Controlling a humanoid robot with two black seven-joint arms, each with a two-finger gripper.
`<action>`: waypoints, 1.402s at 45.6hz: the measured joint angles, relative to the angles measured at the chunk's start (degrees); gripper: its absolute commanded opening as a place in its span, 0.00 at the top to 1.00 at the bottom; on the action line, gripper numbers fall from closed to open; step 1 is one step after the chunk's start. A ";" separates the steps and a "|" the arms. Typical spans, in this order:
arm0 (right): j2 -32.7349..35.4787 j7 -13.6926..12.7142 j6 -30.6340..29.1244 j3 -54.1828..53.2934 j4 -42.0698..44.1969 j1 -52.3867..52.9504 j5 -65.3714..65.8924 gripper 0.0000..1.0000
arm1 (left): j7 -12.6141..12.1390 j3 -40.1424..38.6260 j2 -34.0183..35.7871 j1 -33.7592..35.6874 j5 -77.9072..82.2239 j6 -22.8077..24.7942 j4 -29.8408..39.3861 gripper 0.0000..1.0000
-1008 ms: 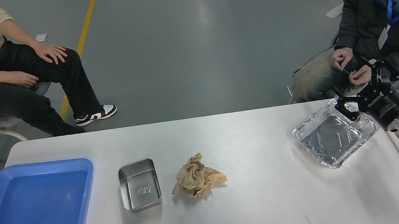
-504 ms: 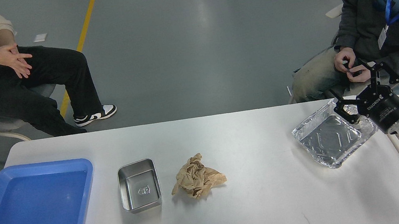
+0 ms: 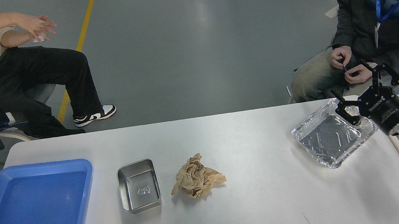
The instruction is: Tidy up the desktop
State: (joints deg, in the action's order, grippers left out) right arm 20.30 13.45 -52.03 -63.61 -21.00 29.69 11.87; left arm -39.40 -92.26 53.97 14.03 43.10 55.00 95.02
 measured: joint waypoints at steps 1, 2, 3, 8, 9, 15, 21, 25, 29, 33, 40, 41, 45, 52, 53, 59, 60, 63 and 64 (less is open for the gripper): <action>0.00 0.00 0.00 0.02 0.00 0.00 0.00 0.00 | -0.04 0.51 -0.13 0.12 0.00 0.00 0.00 0.03; 0.00 0.00 0.00 0.03 -0.02 0.00 0.00 0.00 | -0.07 1.07 -0.28 0.28 0.00 0.00 0.00 0.03; 0.00 0.00 0.00 0.04 -0.08 -0.01 0.00 0.00 | -0.11 1.84 -0.52 0.52 0.00 0.00 0.00 0.03; 0.08 0.00 0.00 0.07 -0.85 -0.28 0.00 0.00 | -0.42 6.09 -1.85 2.68 0.00 0.00 0.18 0.03; 0.14 0.00 0.00 0.07 -1.00 -0.38 0.00 0.00 | -0.57 7.29 -2.20 3.51 0.00 0.00 0.23 0.03; 0.34 0.00 0.00 0.13 -1.43 -0.58 0.00 0.00 | -1.49 14.64 -4.73 8.99 -0.02 0.00 0.33 0.03; 0.36 0.00 0.02 0.16 -1.50 -0.60 0.00 0.00 | -2.16 24.38 -7.85 16.44 -0.07 0.00 0.30 0.03; 0.37 0.00 0.07 0.16 -1.52 -0.60 0.00 0.00 | -2.31 32.06 -9.68 21.53 -0.17 0.00 0.02 0.02; 0.43 -0.05 0.07 0.16 -1.51 -0.60 0.00 0.00 | -2.34 38.84 -10.93 25.18 -0.39 0.00 -0.07 0.02; 0.44 -0.08 0.07 0.22 -1.49 -0.60 0.00 0.00 | -2.37 44.78 -12.14 27.52 -0.64 0.00 -0.15 0.02; 0.44 -0.18 0.09 0.43 -1.49 -0.54 0.07 0.00 | -2.75 53.58 -13.86 30.06 -2.25 0.00 -0.44 0.02; 0.44 -0.19 0.09 0.47 -1.48 -0.53 0.08 0.00 | -2.85 54.95 -14.04 30.42 -2.55 0.00 -0.56 0.02; 0.44 -0.29 0.08 0.60 -1.47 -0.53 0.08 0.00 | -3.01 59.20 -15.11 31.86 -3.55 0.00 -1.26 0.02; 0.38 -0.42 0.02 0.86 -1.46 -0.54 0.09 0.00 | -3.25 66.19 -17.65 35.31 -4.79 -0.01 -3.69 0.02; 0.37 -0.43 0.02 0.89 -1.46 -0.56 0.09 0.00 | -3.32 66.92 -17.89 35.71 -4.79 -0.01 -4.14 0.02; 0.34 -0.44 0.00 0.95 -1.46 -0.59 0.09 0.00 | -3.65 70.09 -21.28 37.71 -4.71 0.00 -6.66 0.02; 0.34 -0.44 -0.01 0.95 -1.46 -0.60 0.09 0.00 | -3.71 70.50 -21.97 38.03 -4.58 -0.01 -7.14 0.02; 0.34 -0.44 -0.01 0.95 -1.46 -0.66 0.09 0.00 | -3.89 71.70 -23.53 38.77 -4.24 -0.01 -8.34 0.02; 0.34 -0.44 -0.01 0.94 -1.46 -0.68 0.09 0.00 | -4.00 72.22 -24.22 39.05 -4.15 -0.01 -8.83 0.02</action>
State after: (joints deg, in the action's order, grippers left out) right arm 20.65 13.01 -52.04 -62.67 -22.46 29.01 11.96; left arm -43.40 -20.04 29.75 53.08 38.95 54.99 86.19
